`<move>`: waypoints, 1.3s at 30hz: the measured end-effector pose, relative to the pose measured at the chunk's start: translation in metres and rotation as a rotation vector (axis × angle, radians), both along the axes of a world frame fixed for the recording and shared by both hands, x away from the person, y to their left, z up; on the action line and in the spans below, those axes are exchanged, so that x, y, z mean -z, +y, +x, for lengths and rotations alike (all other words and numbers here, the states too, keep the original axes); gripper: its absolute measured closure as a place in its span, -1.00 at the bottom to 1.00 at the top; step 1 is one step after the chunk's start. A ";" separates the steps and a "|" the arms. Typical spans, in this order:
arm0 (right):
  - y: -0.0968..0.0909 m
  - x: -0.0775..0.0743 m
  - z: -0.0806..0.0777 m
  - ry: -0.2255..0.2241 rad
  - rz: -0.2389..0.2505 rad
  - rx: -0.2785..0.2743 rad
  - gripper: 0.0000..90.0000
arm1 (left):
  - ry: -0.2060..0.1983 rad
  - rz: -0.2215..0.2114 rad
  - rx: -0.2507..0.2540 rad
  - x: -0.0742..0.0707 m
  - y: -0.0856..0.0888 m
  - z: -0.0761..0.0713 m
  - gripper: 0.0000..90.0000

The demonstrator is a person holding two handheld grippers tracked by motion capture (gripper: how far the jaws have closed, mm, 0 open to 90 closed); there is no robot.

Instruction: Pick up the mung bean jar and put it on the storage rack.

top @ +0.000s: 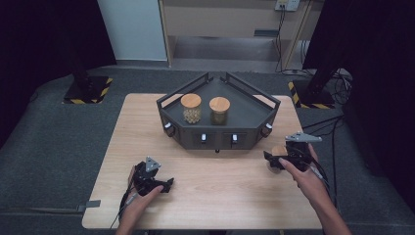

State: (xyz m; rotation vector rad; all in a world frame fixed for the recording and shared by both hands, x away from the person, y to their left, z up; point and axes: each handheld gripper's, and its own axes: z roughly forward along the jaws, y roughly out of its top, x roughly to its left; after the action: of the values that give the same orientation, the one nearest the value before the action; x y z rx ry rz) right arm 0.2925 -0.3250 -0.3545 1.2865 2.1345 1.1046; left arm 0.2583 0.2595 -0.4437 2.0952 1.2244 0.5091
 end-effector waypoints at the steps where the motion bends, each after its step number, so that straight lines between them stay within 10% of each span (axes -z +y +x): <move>1: -0.001 0.001 -0.001 -0.002 0.002 0.002 -0.94 | 0.000 0.000 0.000 0.000 0.000 0.000 -1.00; 39: -0.026 0.033 -0.012 0.051 -0.003 0.066 -0.94 | 0.000 0.000 -0.001 0.000 0.000 0.000 -1.00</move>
State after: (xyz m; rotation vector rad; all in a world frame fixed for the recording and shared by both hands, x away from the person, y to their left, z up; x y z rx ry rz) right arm 0.2806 -0.3513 -0.3875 1.3872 2.1129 1.0524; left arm 0.2581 0.2594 -0.4437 2.0945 1.2251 0.5098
